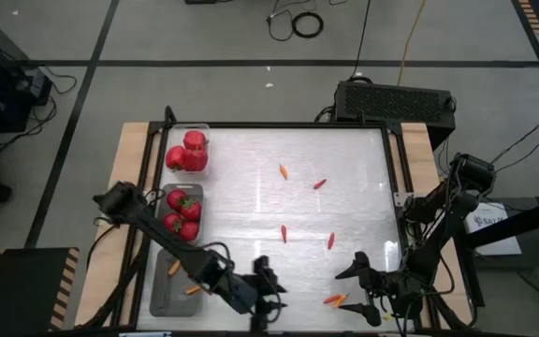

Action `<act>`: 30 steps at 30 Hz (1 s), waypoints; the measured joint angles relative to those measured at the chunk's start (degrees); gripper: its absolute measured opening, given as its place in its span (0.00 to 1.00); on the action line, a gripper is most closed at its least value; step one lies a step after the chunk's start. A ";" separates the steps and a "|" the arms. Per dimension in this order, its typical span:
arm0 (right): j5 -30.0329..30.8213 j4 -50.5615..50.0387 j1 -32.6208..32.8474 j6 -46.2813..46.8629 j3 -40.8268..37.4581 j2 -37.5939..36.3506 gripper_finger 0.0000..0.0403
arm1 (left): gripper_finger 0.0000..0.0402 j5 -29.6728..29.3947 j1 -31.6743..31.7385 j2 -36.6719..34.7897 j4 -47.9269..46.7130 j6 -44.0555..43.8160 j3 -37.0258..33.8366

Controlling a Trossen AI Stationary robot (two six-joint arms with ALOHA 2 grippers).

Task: Sort produce into baskets
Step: Put the bottom center red chili pepper into the bottom black transparent bin

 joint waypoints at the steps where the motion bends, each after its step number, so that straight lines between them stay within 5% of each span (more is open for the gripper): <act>1: -0.01 -0.09 0.00 0.00 0.00 0.00 0.95 | 0.43 -1.03 0.00 1.61 4.17 3.20 0.00; 9: -0.05 -2.29 0.00 2.77 0.02 0.00 0.95 | 0.43 -3.13 1.81 17.97 24.68 15.06 7.41; 19: -0.01 -3.56 -0.02 4.13 0.02 0.00 0.95 | 0.43 -6.54 1.99 33.00 13.71 16.92 27.43; 30: 1.23 -4.55 -0.02 4.52 0.02 0.00 0.95 | 0.43 -9.56 3.72 34.09 12.35 15.94 28.20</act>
